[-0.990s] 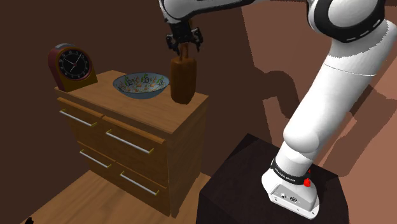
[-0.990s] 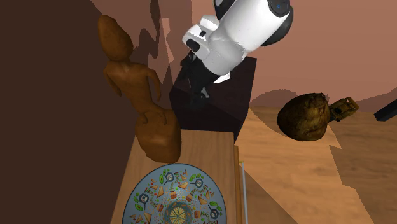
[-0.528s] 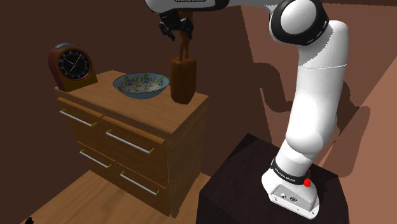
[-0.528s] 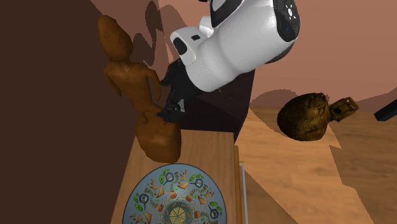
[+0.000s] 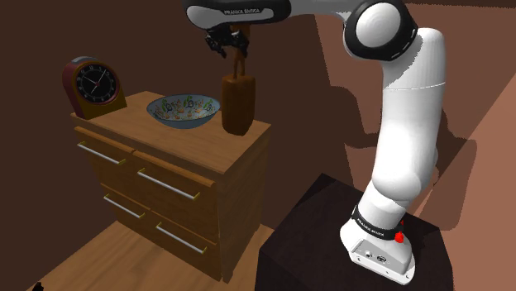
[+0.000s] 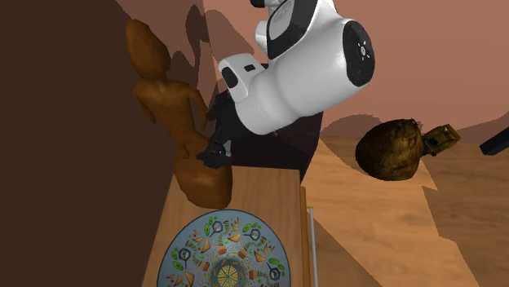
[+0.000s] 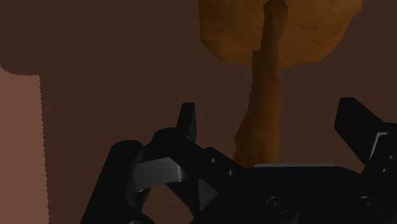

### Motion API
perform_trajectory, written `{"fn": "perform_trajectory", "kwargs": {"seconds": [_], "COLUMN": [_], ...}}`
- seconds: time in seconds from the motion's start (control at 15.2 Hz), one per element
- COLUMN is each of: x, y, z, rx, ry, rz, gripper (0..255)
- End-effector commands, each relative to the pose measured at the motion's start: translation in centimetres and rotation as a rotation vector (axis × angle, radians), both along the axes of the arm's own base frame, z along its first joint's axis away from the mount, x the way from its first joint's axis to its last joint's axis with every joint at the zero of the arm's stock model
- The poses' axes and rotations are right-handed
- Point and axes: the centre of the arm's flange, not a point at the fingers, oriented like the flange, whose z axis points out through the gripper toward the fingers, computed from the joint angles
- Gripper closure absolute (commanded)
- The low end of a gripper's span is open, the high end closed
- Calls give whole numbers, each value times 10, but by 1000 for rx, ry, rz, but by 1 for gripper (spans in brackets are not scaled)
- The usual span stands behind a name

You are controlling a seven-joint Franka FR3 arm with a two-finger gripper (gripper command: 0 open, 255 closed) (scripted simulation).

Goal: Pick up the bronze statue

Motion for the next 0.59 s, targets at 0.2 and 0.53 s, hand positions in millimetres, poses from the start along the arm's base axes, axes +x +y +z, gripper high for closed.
{"fn": "perform_trajectory", "kwargs": {"seconds": [0.2,0.53], "x": [-1,-1], "y": [0,0], "z": [-7,-7], "rx": [0,0], "ry": [0,0], "rz": [0,0], "gripper": [255,255]}}
